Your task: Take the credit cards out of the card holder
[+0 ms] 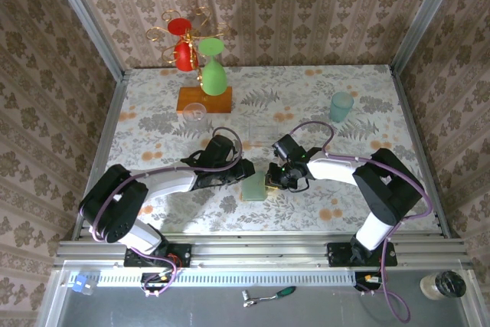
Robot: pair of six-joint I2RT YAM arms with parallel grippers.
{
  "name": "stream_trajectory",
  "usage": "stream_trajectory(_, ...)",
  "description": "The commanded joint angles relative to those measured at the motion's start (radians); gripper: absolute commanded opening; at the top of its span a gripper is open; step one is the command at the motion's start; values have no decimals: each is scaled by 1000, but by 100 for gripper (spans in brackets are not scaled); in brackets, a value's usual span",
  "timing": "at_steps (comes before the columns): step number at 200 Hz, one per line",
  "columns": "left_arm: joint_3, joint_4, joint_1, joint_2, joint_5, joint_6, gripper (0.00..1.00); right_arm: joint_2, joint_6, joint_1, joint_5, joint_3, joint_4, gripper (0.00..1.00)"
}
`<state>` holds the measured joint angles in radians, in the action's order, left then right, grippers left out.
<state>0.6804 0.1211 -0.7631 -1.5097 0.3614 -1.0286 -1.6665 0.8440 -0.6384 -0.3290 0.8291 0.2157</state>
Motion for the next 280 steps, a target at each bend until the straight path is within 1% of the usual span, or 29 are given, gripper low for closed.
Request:
stream_trajectory(1, -10, 20, 11, 23, -10, -12, 26, 51, -16, 6, 11, -7, 27, 10)
stream_trajectory(33, -10, 16, 7, 3, -12, -6, 26, 66, -79, 12, 4, 9, 110, 8)
stream_trajectory(72, -12, 17, 6, -4, -22, 1, 25, 133, -156, 25, 13, 10, 201, 6)
stream_trajectory(111, 0, 4, 7, -10, -28, 12, 25, 168, -190, 32, 42, 47, 295, 5)
stream_trajectory(165, -9, -21, 11, 13, -58, 24, 24, 193, -171, 31, 60, 109, 365, 4)
stream_trajectory(199, -33, -23, 32, 48, -69, 25, 24, 207, -140, 26, 75, 141, 386, 2)
stream_trajectory(280, -73, -53, 76, 111, -63, 42, 23, 205, -40, -43, 141, 213, 386, 0)
